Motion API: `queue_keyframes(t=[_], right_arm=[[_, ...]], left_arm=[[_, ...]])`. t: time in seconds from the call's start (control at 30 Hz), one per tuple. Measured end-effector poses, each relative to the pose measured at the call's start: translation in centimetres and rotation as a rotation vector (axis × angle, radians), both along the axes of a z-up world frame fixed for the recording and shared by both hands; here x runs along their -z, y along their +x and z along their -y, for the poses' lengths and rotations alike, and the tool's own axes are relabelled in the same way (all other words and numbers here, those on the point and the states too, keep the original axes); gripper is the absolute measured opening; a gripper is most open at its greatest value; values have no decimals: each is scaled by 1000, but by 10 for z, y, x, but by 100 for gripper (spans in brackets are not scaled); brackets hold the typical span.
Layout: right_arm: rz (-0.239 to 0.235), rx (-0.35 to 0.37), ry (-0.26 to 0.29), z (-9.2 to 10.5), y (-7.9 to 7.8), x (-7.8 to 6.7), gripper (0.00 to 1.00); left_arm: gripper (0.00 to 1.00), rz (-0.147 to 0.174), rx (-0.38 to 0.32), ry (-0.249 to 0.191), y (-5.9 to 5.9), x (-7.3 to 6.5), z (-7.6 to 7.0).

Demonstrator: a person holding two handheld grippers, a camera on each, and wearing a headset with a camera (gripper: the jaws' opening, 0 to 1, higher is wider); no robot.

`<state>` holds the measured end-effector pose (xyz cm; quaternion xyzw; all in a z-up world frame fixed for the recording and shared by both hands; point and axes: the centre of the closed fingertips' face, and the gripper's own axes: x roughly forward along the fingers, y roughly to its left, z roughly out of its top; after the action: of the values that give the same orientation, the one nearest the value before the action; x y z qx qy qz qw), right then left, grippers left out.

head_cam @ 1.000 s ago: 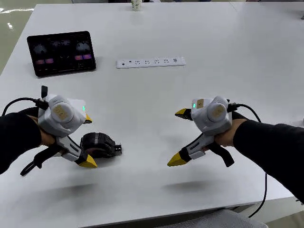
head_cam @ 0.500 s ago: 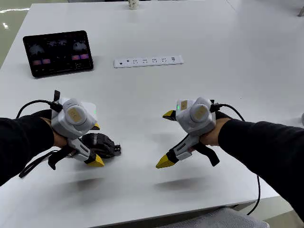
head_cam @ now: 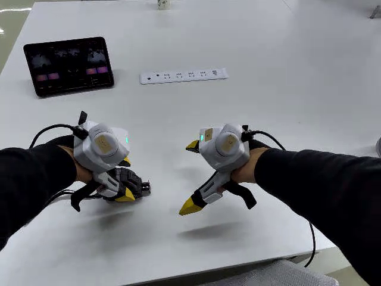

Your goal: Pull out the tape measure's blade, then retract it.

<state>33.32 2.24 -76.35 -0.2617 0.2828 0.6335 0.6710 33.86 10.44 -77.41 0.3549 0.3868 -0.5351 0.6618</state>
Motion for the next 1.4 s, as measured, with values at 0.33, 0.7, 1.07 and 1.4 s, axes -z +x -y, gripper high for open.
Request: queue_keyframes(t=[0.33,0.7,1.07,1.4], right_arm=[[-4,-31,6,-22,3,0,76],[-30,-42,-10,-40,4,15,56],[1,-99,-60,-53,5,29,40],[20,-166,-76,-70,-3,35,31]], left_arm=[[33,-23,-29,-27,-2,1,-1],[33,-11,-40,-29,-3,1,1],[33,-8,-47,-29,-2,2,1],[33,8,-54,-26,-1,3,1]])
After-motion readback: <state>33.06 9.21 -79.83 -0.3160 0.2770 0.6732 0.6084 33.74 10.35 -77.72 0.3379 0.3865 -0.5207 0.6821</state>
